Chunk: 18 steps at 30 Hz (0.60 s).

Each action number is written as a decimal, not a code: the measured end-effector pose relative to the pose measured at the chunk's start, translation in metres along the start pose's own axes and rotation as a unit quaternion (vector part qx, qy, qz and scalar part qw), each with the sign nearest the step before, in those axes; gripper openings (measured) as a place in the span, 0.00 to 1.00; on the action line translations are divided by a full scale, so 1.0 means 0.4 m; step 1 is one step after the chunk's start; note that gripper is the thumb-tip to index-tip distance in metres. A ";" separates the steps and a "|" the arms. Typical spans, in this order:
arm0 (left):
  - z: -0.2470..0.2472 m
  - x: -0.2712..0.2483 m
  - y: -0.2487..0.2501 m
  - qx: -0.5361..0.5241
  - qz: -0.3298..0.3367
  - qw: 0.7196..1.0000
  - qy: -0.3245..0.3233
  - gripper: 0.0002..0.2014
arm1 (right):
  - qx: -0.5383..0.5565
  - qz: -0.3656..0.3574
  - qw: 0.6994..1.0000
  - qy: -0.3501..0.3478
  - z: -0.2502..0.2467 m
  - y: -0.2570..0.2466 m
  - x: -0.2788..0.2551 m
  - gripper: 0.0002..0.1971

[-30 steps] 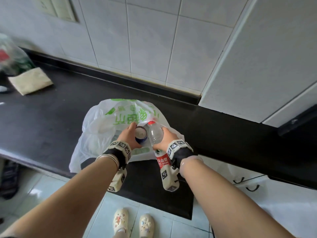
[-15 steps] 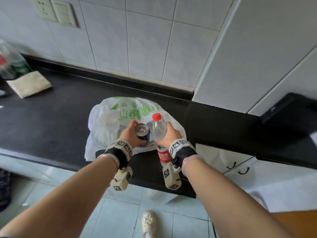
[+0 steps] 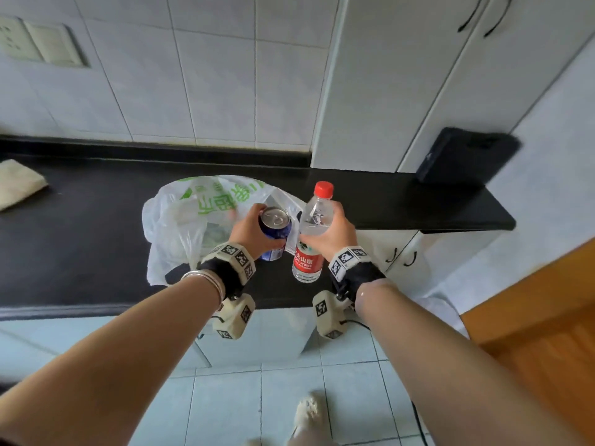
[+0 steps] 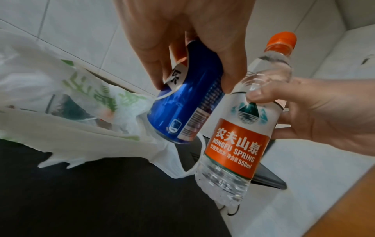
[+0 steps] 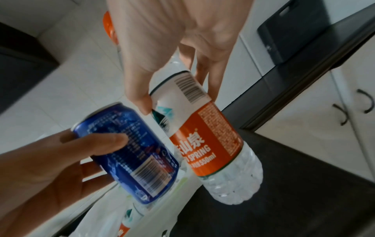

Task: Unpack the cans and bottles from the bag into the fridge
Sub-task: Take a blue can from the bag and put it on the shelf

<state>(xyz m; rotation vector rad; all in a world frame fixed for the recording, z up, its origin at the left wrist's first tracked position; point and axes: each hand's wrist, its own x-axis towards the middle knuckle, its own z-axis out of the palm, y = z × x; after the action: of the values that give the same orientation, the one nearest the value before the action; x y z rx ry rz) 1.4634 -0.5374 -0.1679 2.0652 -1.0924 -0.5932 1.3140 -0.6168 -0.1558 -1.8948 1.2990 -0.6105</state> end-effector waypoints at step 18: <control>0.541 -0.309 0.484 -0.032 0.153 0.965 -0.210 0.37 | -0.030 0.143 0.969 0.198 -0.580 0.433 -0.352 0.36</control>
<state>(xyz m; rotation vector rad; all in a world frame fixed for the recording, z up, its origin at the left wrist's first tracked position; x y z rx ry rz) 1.1528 -0.5898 -0.1495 1.7056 -1.5755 -0.9169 0.9928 -0.5942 -0.1486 -1.6373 1.8232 -0.8313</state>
